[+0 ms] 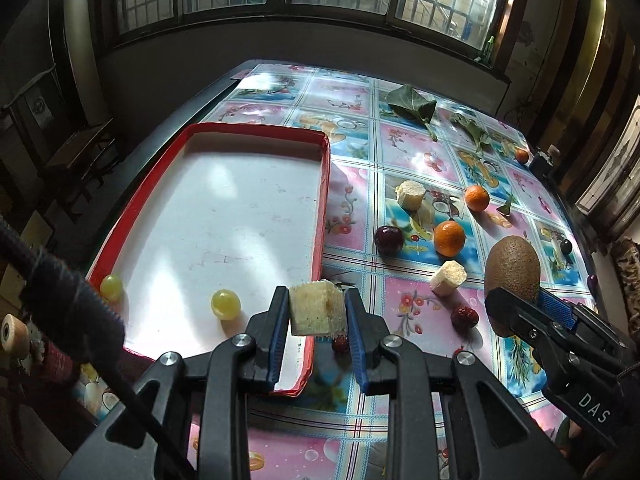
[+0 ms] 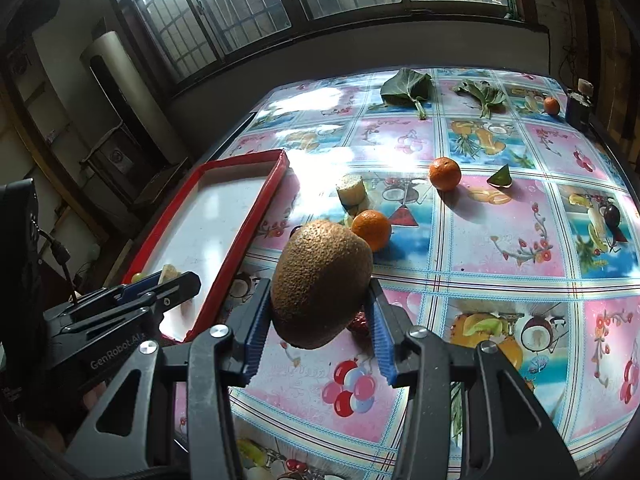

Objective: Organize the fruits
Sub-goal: 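Carry the banana chunk and the kiwi over the white tray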

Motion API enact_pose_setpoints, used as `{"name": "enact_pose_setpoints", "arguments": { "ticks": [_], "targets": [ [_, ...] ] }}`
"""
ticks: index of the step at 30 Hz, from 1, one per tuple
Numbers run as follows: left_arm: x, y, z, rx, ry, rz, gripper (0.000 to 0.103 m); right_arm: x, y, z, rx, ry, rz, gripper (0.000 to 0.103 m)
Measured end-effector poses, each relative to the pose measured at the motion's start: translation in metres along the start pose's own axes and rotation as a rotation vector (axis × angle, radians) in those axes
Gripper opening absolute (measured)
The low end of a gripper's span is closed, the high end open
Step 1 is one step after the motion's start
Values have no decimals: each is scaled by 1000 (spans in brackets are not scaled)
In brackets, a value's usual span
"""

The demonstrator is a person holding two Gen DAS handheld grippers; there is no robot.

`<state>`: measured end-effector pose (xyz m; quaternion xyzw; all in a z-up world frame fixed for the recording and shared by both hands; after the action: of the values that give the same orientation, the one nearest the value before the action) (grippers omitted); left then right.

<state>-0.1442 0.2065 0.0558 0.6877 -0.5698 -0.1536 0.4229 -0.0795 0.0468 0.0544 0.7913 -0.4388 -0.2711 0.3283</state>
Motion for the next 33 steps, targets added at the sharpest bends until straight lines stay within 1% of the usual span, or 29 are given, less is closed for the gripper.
{"name": "enact_pose_setpoints", "arguments": {
  "ticks": [8,11,18,27,33],
  "targets": [
    [-42,14,-6,29,59,-35,27,-34,-4,-1,-3,67,-33,48],
    [-59,18,-8,38,75,-63,27,-46,-7,-3,-2,90,-46,48],
    [-92,22,-12,48,135,-100,27,-78,-21,-13,-9,138,-83,48],
    [-110,12,-15,34,170,-113,27,-122,-45,-22,-36,201,-132,48],
    [-119,5,-15,23,186,-117,27,-140,-62,-21,-67,239,-152,48]
  ]
}}
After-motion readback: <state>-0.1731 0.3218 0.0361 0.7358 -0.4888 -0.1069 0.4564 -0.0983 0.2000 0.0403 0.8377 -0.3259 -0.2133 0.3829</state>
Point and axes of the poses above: each gripper's, at about its wrist camera, not at the fingertips, and y roughly against the way its jaws point, x to its right, z to its underside, the point moved 2 cm from there along -y, roughly the way its jaws point, and after that the axes turned 12 degrees about z, right-handed, at the moved point
